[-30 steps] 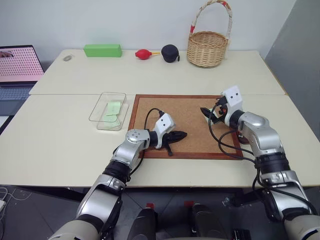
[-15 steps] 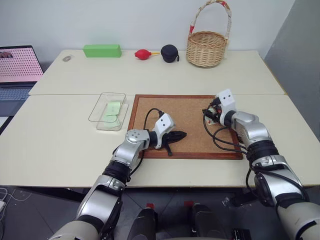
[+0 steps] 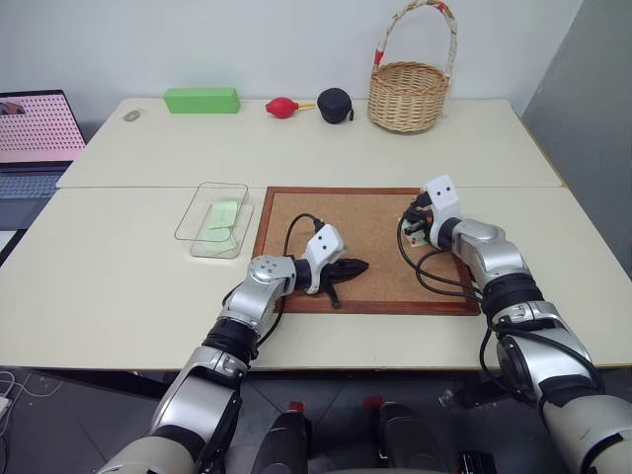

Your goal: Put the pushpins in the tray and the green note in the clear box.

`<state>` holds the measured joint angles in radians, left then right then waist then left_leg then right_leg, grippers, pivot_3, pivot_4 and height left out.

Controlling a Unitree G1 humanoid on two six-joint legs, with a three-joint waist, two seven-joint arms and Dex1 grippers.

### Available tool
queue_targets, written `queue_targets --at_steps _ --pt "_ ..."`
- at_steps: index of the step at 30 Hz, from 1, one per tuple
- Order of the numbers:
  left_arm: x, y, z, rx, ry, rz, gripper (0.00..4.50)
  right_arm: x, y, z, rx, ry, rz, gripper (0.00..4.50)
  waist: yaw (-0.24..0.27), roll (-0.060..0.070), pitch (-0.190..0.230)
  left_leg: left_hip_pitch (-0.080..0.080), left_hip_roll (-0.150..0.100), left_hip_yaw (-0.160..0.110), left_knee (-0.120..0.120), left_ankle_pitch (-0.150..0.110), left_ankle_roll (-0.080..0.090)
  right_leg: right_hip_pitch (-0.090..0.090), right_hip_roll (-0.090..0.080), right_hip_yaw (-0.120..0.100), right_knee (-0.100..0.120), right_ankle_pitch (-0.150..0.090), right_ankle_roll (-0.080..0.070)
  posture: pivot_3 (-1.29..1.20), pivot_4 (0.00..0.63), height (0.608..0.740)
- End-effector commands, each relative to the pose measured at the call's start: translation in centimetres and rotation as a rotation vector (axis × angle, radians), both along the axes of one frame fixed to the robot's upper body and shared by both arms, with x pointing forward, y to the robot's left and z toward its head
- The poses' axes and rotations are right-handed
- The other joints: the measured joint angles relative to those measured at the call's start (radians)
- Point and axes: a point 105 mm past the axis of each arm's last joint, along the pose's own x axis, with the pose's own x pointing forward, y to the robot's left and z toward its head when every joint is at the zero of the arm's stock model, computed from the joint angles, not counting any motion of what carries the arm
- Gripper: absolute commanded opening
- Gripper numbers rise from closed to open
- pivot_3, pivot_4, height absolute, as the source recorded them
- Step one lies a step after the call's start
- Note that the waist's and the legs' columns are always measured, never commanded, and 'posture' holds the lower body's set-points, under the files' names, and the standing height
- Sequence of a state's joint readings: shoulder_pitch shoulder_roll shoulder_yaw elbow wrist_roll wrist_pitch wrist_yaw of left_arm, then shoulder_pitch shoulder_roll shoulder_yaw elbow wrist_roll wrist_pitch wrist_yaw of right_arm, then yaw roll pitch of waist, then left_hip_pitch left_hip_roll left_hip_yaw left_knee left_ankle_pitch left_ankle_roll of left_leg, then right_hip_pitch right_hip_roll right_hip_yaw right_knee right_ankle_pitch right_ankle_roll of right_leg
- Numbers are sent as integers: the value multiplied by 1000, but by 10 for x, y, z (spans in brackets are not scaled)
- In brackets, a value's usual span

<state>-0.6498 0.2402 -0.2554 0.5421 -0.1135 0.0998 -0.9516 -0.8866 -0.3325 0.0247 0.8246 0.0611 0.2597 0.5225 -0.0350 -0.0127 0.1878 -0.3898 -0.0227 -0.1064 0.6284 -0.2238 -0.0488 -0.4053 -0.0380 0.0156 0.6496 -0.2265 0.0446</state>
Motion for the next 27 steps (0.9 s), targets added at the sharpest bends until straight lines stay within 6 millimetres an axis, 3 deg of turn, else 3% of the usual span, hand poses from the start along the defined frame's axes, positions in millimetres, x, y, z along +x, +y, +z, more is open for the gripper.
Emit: queue_targets --at_steps 1,15,27 --pt "-3 6 -23 72 69 24 0 4 5 39 46 -118 17 63 0 0 0 0 0 0 0 0 0 0 0 0 0 0 0 0 150 740" --pt "-6 5 -36 100 129 35 0 -15 11 37 87 -128 6 63 1 1 -1 2 0 0 0 0 0 1 0 0 0 0 1 0 150 740" --pt "-9 4 -38 102 138 24 0 -31 -10 70 121 -207 -41 63 2 1 -1 2 0 0 0 0 0 1 0 0 0 -1 1 0 150 740"
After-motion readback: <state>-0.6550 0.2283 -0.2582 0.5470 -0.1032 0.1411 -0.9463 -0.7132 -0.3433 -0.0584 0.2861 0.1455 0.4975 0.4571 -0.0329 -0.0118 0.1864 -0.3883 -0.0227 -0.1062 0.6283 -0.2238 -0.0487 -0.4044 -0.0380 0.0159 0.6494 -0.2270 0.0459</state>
